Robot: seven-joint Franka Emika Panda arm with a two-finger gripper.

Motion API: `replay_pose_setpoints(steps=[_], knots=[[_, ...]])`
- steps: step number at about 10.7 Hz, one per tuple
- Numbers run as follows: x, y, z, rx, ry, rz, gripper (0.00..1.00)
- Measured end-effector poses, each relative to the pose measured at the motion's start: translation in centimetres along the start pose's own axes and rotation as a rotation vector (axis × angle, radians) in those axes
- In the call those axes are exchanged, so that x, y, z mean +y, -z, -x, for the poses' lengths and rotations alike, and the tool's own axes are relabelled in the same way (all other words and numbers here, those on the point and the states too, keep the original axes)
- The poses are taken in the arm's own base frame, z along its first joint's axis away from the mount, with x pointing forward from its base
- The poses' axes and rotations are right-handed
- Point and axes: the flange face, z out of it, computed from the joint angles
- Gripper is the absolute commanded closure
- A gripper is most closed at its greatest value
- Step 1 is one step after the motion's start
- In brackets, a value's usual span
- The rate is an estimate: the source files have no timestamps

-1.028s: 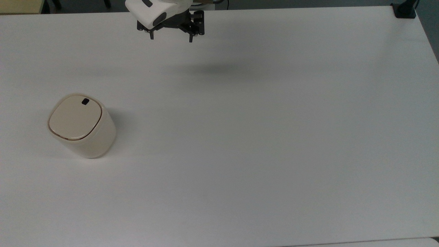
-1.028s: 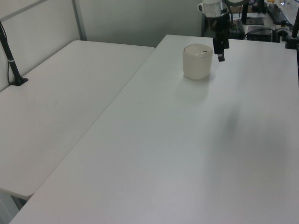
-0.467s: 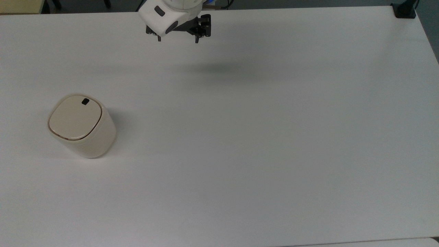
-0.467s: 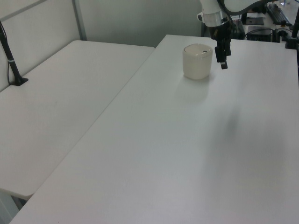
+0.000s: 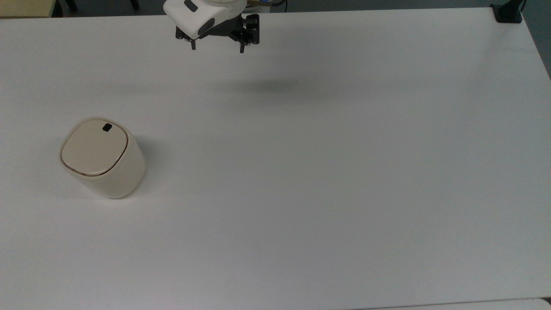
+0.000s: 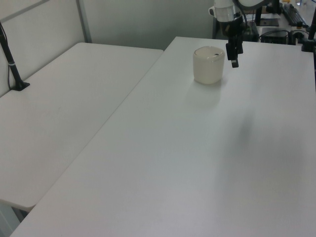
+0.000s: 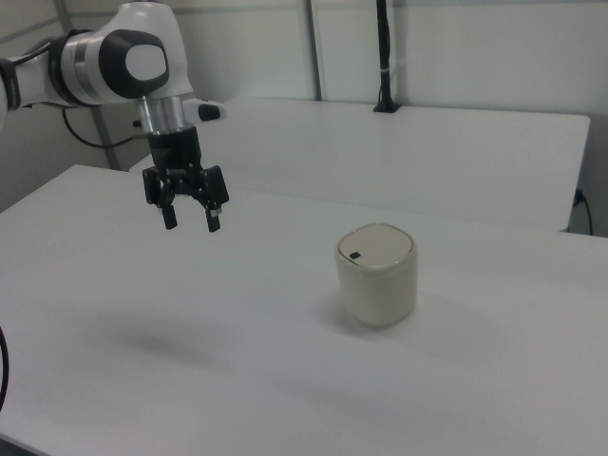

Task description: Open the trash bin

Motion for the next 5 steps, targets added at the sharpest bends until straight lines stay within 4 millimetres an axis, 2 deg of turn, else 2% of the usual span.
replay_pose_setpoints(steps=[2,5], knots=[[0.5,1.0,0.0,0.021,-0.009,-0.002,0.00],[1.0,3.6,0.0,0.077,-0.019,-0.003,0.00]])
